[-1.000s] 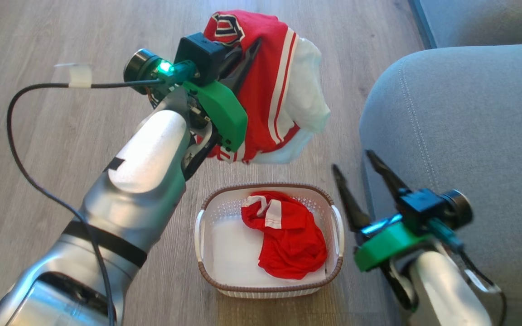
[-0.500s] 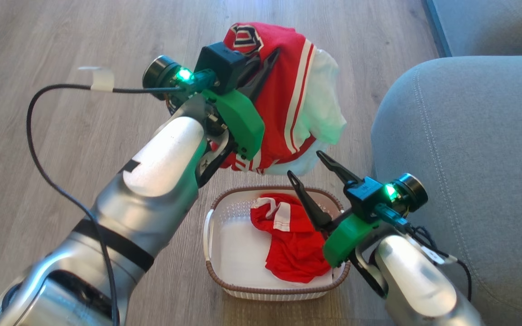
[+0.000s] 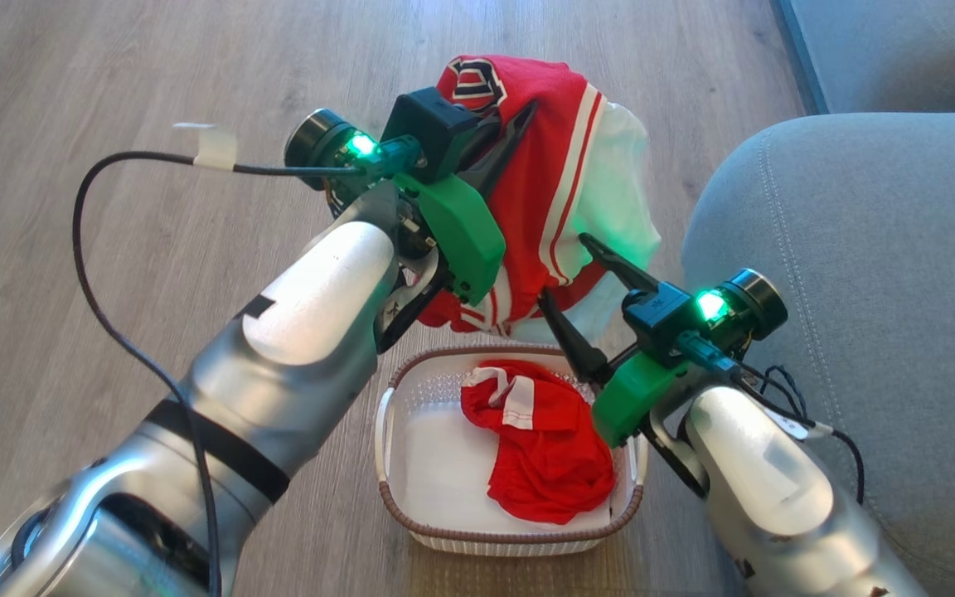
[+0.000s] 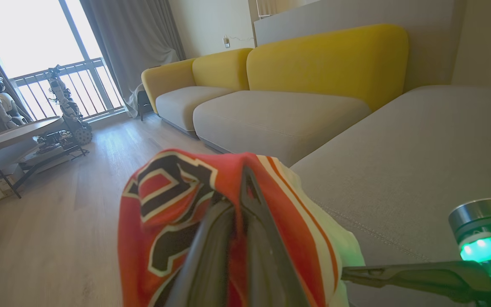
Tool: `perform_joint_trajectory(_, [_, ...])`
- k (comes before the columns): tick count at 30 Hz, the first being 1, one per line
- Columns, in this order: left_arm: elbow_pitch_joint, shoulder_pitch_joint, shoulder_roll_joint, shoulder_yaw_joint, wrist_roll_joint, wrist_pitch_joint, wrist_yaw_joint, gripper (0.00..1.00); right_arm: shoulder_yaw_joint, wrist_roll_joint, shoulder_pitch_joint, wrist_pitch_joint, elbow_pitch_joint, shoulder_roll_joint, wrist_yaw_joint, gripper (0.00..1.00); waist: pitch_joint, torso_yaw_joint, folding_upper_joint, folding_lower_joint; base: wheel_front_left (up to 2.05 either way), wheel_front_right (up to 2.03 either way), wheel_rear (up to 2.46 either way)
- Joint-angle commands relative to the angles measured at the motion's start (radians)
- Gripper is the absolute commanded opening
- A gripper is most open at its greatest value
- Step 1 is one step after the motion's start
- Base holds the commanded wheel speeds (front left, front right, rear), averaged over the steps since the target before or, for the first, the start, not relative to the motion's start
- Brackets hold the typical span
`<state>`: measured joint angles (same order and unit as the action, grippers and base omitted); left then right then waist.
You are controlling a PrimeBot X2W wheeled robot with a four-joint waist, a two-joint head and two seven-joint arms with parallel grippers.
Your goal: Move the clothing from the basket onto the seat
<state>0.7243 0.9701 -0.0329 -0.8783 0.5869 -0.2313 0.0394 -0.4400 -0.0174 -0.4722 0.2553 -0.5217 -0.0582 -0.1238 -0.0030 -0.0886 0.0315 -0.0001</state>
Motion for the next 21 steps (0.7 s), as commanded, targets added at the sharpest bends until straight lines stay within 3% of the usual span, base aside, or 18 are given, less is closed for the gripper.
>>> perform_joint_trajectory(1, [-0.035, 0.072, -0.017, 0.022, 0.011, -0.013, -0.012, 0.00, -0.005, 0.008, -0.048, 0.006, 0.025, 0.008, -0.007, 1.00, 0.001, -0.001, 0.0000, 0.0001, 0.00, 0.00, 0.00])
perform_joint_trajectory(17, [-0.079, 0.081, -0.017, -0.034, 0.069, -0.020, -0.027, 0.00, -0.066, -0.045, -0.172, 0.006, -0.098, 0.008, -0.007, 1.00, 0.012, -0.016, 0.0000, 0.0001, 0.00, 0.00, 0.00])
perform_joint_trajectory(18, [-0.080, 0.081, -0.017, -0.036, 0.072, -0.021, -0.028, 0.00, -0.072, -0.050, -0.179, 0.006, -0.104, 0.008, -0.007, 0.86, 0.013, -0.017, 0.0000, 0.0001, 0.00, 0.00, 0.00])
perform_joint_trajectory(19, [-0.079, 0.080, -0.017, -0.039, 0.074, -0.021, -0.030, 0.00, -0.077, -0.054, -0.184, 0.006, -0.109, 0.008, -0.007, 0.52, 0.014, -0.017, 0.0000, 0.0001, 0.00, 0.00, 0.00])
perform_joint_trajectory(21, [-0.076, 0.079, -0.017, -0.042, 0.079, -0.022, -0.032, 0.00, -0.089, -0.061, -0.190, 0.006, -0.115, 0.008, -0.007, 0.39, 0.015, -0.018, 0.0000, 0.0001, 0.00, 0.00, 0.00])
